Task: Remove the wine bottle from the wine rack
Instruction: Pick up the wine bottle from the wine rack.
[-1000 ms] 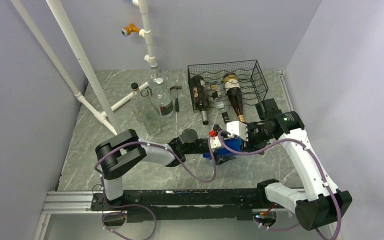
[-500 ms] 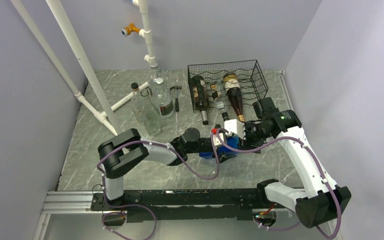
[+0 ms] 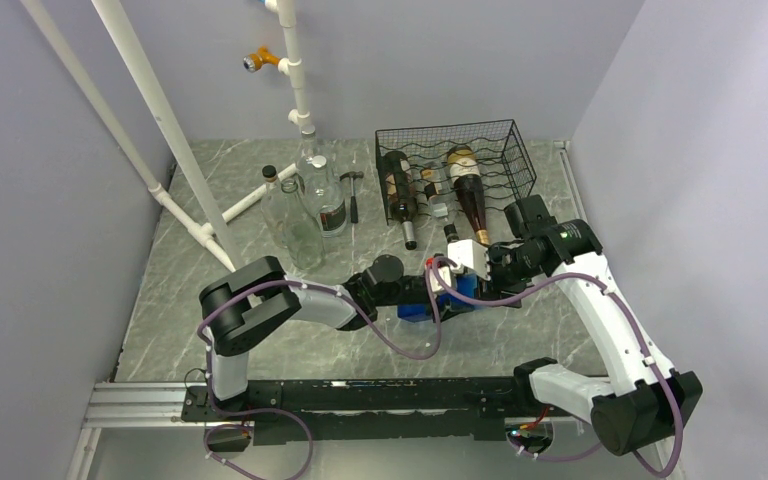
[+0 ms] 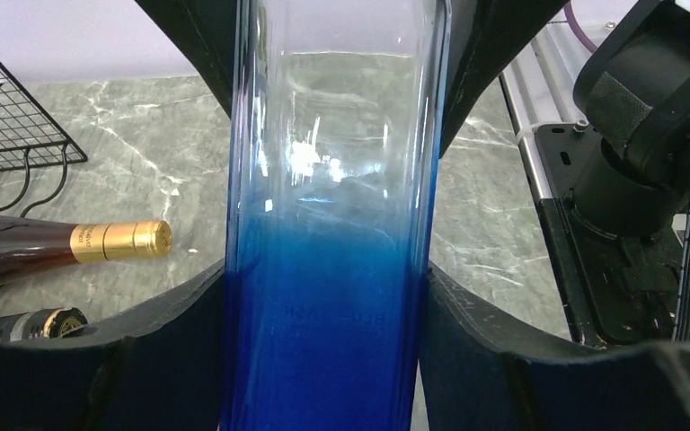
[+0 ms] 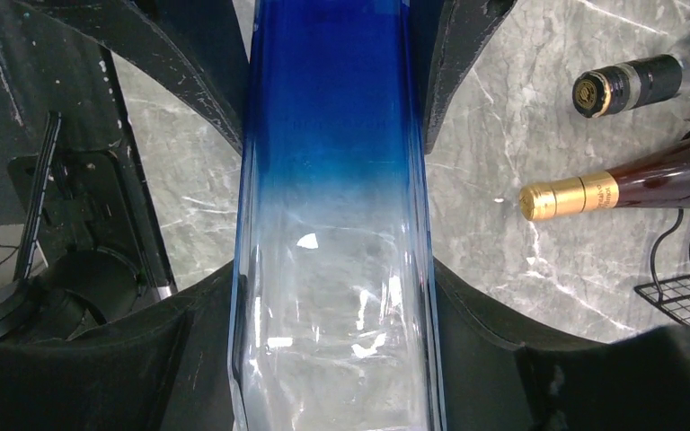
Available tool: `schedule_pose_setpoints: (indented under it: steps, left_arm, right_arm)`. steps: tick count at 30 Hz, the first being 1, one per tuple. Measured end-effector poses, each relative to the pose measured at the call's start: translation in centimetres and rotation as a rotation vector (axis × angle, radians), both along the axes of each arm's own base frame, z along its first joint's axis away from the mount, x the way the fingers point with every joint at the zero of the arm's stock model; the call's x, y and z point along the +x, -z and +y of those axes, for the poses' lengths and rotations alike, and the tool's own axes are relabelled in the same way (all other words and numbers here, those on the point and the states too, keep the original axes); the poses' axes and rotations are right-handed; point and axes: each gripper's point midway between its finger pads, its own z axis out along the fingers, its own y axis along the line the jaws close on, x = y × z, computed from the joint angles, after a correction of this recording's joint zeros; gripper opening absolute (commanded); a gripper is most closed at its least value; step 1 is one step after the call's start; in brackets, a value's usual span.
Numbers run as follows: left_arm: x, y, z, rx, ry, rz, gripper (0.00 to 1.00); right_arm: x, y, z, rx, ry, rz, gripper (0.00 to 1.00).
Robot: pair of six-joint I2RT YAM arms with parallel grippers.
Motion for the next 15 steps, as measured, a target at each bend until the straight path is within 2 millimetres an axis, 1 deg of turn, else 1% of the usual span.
schedule_pose_setpoints:
  steps: [2,3,4,5,6,9,11,15]
  left_arm:
    - [0.1,0.0,0.0,0.002,-0.004,0.005,0.00]
    - [0.1,0.0,0.0,0.001,-0.006,0.005,0.00]
    - [0.1,0.0,0.0,0.001,-0.008,0.006,0.00]
    - [0.1,0.0,0.0,-0.001,-0.010,0.008,0.00]
    - [0.2,0.0,0.1,-0.003,-0.013,0.007,0.00]
    - [0.3,-0.1,0.7,-0.016,-0.037,0.004,0.00]
    - [0.6,0.3,1.4,-0.015,-0.081,0.021,0.00]
    - [1.0,1.7,2.7,0.014,-0.142,0.044,0.00]
  right_arm:
    - [0.1,0.0,0.0,0.000,0.002,-0.001,0.26]
    - [0.1,0.0,0.0,0.000,0.002,-0.003,0.37]
    - [0.1,0.0,0.0,0.000,0.002,-0.003,0.50]
    - [0.1,0.0,0.0,0.001,0.003,-0.003,0.57]
    - [0.1,0.0,0.0,0.001,0.004,-0.003,0.65]
    - [0.2,-0.2,0.6,0.031,0.017,-0.001,0.77]
    - [0.9,-0.9,1.4,0.083,0.047,-0.032,0.84]
    - [1.9,-2.6,2.8,0.191,0.106,-0.083,0.90]
